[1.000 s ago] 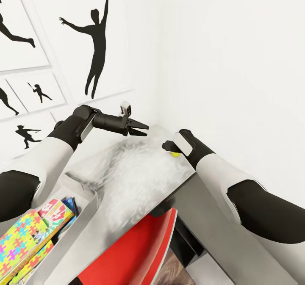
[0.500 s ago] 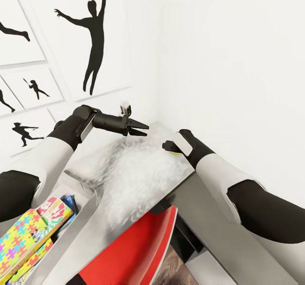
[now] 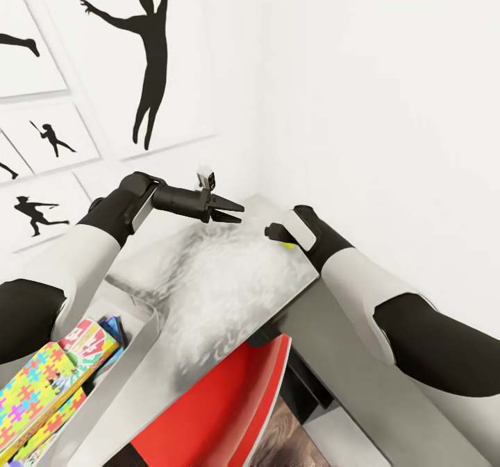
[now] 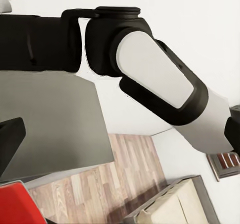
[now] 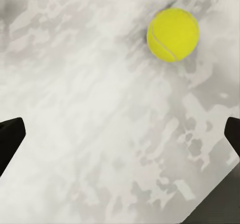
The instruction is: Put all the toys in the child's room - the three board games (two on the bed and one on the table), the two jigsaw puzzles on the table, and the tennis ball on the table - inside the toy box on the table in the child's room.
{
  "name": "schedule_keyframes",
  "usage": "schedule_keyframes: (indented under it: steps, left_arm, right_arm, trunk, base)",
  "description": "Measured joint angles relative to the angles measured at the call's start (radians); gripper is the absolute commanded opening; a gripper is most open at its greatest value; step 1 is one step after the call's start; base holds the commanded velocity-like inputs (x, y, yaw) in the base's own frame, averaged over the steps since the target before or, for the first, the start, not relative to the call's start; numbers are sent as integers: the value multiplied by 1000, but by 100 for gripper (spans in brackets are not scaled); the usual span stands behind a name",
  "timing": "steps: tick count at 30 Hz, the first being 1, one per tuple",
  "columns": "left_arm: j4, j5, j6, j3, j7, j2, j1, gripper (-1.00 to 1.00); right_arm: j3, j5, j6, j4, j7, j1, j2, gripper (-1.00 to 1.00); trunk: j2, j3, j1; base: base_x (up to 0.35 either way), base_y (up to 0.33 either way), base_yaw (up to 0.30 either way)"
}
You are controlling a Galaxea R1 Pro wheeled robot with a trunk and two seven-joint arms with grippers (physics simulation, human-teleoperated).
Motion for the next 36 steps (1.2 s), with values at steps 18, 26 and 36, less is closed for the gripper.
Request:
schedule_keyframes:
  steps: [18, 26, 36]
  left_arm:
    - [-3, 0, 0, 0, 0, 0, 0, 100]
    - [-3, 0, 0, 1, 0, 1, 0, 100]
    - [-3, 0, 0, 10, 0, 2, 0, 100]
  right_arm:
    - [-2, 2, 87, -73, -6, -67, 0, 100]
    - [-2, 1, 88, -74, -6, -83, 0, 100]
    - [-3, 1, 90, -74, -7, -102, 0, 100]
  trunk:
    - [0, -30, 0]
    - [0, -43, 0]
    - [0, -59, 0]
  base:
    - [0, 0, 0]
    - [0, 0, 0]
    - [0, 0, 0]
